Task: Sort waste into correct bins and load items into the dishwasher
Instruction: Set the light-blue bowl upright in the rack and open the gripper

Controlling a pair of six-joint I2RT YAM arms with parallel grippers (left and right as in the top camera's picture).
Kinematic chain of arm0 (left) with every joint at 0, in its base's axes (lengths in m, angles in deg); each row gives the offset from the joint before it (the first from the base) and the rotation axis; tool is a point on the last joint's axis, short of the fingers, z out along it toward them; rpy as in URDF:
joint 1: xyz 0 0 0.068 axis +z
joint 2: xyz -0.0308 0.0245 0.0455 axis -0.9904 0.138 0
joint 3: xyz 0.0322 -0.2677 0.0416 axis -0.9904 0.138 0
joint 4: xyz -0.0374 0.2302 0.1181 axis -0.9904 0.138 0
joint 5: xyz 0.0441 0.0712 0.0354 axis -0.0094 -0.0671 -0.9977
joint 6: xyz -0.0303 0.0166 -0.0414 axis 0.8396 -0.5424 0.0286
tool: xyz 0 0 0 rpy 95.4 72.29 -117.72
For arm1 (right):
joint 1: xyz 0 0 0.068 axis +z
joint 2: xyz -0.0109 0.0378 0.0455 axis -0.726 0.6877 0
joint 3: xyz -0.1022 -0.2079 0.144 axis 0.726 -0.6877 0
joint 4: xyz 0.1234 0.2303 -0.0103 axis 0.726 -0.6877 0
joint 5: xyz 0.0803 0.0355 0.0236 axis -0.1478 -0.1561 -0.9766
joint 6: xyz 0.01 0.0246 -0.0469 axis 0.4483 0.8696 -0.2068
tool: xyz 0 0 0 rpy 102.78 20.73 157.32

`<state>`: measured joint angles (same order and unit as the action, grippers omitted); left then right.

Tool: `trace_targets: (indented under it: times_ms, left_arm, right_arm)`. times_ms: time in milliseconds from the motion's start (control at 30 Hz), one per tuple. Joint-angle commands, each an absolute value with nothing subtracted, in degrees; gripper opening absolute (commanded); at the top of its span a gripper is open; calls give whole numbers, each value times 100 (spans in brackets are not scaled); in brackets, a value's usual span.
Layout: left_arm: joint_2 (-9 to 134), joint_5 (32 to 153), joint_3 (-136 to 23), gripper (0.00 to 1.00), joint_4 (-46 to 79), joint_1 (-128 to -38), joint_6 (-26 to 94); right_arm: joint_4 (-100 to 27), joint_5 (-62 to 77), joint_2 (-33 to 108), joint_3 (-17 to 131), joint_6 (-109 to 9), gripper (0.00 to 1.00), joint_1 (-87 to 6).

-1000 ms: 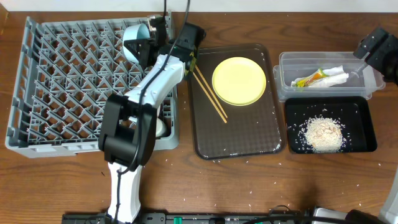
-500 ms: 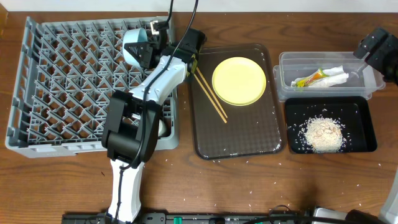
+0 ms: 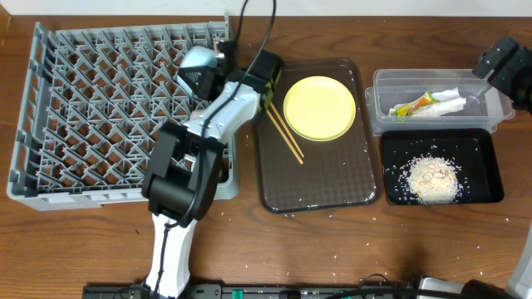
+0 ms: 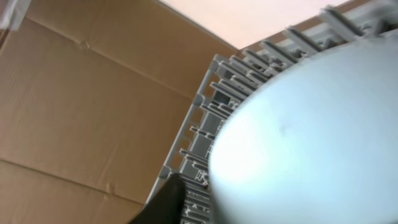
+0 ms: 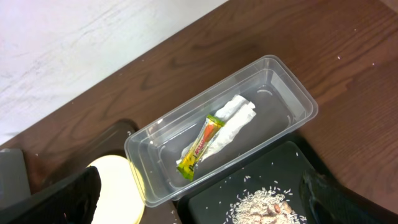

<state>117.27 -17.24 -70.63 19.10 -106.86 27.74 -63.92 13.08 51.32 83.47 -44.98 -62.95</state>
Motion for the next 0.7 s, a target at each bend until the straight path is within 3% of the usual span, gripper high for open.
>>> trace_targets:
  times_ms: [0, 133, 233, 300, 667]
  left_arm:
    - [11751, -1617, -6997, 28, 1962, -10964, 2785]
    - [11749, -706, -6999, 30, 1967, -11027, 2439]
    - [11736, -133, -7001, 37, 2039, -10984, 2376]
    - [11677, 256, -7010, 48, 2139, -10951, 2376]
    - [10474, 2853, -7036, 81, 2248, -10619, 2374]
  right_arm:
    - [-6396, 1391, 5132, 8382, -4461, 99, -6308]
    - [-6396, 1391, 5132, 8382, -4461, 99, -6308]
    - [-6396, 1391, 5132, 8382, -4458, 99, -6308]
    - [-6396, 1391, 5132, 8382, -4461, 99, -6308]
    - [-6396, 1391, 5132, 8382, -4461, 99, -6308]
